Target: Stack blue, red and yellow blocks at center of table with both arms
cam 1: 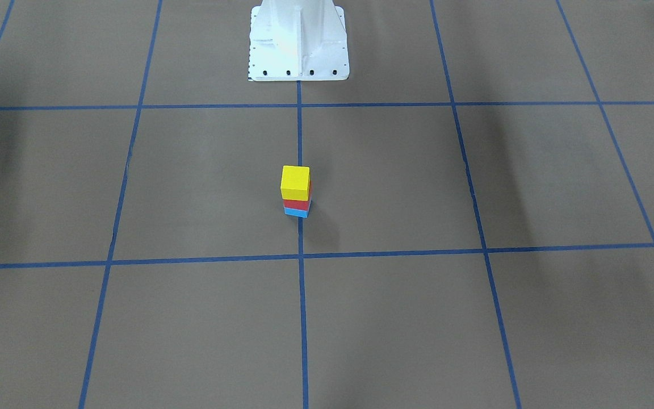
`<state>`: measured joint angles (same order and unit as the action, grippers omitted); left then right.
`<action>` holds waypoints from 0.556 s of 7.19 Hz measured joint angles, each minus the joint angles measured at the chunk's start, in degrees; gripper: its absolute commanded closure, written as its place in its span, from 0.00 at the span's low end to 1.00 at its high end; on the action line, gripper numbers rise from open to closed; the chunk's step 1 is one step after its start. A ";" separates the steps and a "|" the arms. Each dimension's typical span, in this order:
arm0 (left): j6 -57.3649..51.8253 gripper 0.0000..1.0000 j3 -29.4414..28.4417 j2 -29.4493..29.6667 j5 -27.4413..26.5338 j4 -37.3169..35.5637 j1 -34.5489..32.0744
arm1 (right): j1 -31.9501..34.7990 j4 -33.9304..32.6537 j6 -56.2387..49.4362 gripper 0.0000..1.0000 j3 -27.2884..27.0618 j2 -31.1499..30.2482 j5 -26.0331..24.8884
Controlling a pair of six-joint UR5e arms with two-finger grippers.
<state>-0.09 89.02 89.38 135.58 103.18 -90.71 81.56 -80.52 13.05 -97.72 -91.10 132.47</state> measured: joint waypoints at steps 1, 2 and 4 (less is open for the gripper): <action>0.18 0.00 0.15 -0.13 0.02 0.44 0.00 | 0.00 0.06 0.02 0.00 0.00 -0.05 0.02; 0.28 0.00 0.32 -0.15 0.03 0.63 0.01 | 0.00 0.11 0.04 0.00 0.05 -0.09 -0.01; 0.36 0.00 1.24 -0.06 0.04 0.64 0.06 | 0.00 0.35 0.03 0.00 0.49 -0.12 -0.04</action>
<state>0.28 90.26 89.32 135.61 103.83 -90.65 81.56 -80.17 13.08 -97.23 -91.22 132.43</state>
